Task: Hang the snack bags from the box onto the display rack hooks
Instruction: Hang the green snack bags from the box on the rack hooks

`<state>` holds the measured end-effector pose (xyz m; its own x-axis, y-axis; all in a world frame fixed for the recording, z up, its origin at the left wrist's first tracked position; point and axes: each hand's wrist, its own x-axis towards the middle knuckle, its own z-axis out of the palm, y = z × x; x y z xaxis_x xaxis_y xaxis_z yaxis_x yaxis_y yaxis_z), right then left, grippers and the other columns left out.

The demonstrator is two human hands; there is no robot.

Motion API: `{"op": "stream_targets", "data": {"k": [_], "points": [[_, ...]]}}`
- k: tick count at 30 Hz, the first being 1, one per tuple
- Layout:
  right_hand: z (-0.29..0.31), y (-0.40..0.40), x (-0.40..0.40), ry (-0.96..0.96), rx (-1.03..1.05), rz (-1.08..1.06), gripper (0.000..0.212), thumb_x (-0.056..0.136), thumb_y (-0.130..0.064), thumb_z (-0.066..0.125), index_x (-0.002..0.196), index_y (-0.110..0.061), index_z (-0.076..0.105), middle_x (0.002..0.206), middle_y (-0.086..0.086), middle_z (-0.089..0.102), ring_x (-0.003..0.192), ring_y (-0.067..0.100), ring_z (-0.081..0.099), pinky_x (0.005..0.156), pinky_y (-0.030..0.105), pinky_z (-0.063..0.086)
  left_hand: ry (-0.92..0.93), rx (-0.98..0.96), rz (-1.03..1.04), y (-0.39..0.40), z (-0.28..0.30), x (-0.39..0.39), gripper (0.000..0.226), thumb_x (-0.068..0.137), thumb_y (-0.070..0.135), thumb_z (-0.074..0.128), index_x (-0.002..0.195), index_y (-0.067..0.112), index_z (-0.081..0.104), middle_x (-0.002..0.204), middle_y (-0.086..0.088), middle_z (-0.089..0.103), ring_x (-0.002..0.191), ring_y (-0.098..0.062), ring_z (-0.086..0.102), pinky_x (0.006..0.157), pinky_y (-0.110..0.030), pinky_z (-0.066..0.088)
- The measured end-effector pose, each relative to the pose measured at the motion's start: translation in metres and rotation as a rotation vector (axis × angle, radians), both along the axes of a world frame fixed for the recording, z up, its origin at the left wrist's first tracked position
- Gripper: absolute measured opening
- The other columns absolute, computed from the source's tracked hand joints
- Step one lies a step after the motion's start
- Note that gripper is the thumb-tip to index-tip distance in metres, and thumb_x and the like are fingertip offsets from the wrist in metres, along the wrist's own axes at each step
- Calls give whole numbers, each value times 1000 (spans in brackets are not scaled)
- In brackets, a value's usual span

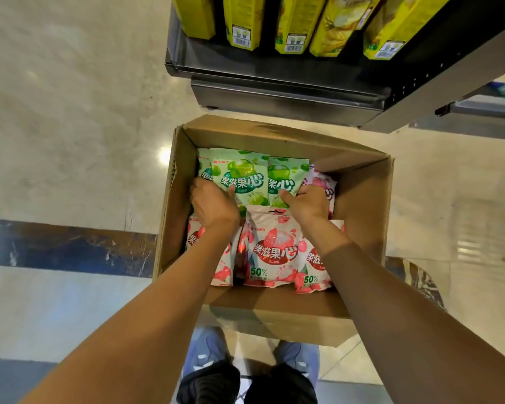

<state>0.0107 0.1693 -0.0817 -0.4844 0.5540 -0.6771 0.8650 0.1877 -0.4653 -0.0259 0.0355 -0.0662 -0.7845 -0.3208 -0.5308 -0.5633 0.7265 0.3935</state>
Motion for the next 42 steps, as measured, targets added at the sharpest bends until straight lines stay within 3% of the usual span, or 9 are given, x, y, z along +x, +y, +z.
{"op": "stream_targets", "data": {"k": [5, 11, 18, 23, 28, 31, 34, 37, 42], "points": [[8, 6, 2, 147, -218, -32, 7, 84, -14, 68, 87, -10, 62, 87, 6, 63, 82, 18, 57, 76, 30, 45, -4, 120, 15, -10, -4, -8, 39, 84, 28, 69, 103, -5, 59, 108, -23, 61, 103, -37, 57, 81, -41, 45], [5, 15, -7, 170, -334, 52, 34, 84, -16, 68, 115, -4, 59, 109, 5, 66, 102, 19, 62, 85, 31, 49, 17, 452, 35, -22, -3, -8, 21, 90, 23, 61, 109, 15, 57, 112, -8, 65, 111, -29, 58, 95, -49, 47], [12, 4, -7, 255, -304, 36, 30, 91, -15, 60, 120, -5, 60, 114, 9, 65, 106, 21, 59, 89, 32, 45, -36, 637, 47, -28, 10, -11, 24, 94, 19, 55, 114, 7, 59, 109, -12, 68, 100, -29, 66, 82, -57, 53], [43, 19, -2, 299, -333, -33, 28, 89, -12, 63, 116, -7, 62, 108, 7, 66, 102, 21, 62, 92, 38, 49, -46, 762, 11, -34, 39, -16, 29, 97, 13, 47, 121, 0, 56, 108, -10, 65, 91, -20, 66, 69, -26, 58], [100, 36, 1, 290, -524, -125, 32, 87, -14, 65, 118, -9, 60, 114, 9, 68, 104, 25, 65, 96, 45, 49, -97, 816, 23, -42, 79, -21, 32, 95, 20, 51, 119, 2, 59, 110, -11, 67, 83, -18, 70, 66, -27, 59], [143, 41, 4, 292, -653, -177, 30, 88, -13, 62, 117, -9, 61, 111, 10, 69, 99, 25, 68, 87, 42, 55, -159, 881, 91, -41, 119, -23, 25, 94, 24, 52, 110, 8, 62, 91, -5, 72, 65, -9, 71, 56, -23, 57], [189, 44, 5, 320, -750, -192, 22, 88, -12, 60, 109, -12, 64, 100, 8, 73, 88, 22, 71, 73, 35, 59, -169, 934, 114, -39, 166, -26, 29, 92, 31, 54, 112, 11, 61, 79, 1, 74, 67, -11, 71, 53, -24, 56], [242, 46, 1, 353, -758, -205, 24, 88, -15, 60, 111, -11, 63, 107, 9, 70, 93, 24, 69, 80, 39, 57, -131, 950, 99, -37, 216, -30, 31, 91, 35, 55, 109, 11, 64, 84, -4, 74, 69, -14, 72, 59, -28, 59], [338, 50, -6, 398, -715, -213, 77, 63, -31, 77, 131, -6, 50, 117, 12, 66, 104, 25, 66, 87, 44, 54, -35, 966, 33, -34, 313, -39, 29, 91, 34, 54, 106, 11, 65, 92, -8, 72, 66, -11, 71, 65, -30, 59]]}}
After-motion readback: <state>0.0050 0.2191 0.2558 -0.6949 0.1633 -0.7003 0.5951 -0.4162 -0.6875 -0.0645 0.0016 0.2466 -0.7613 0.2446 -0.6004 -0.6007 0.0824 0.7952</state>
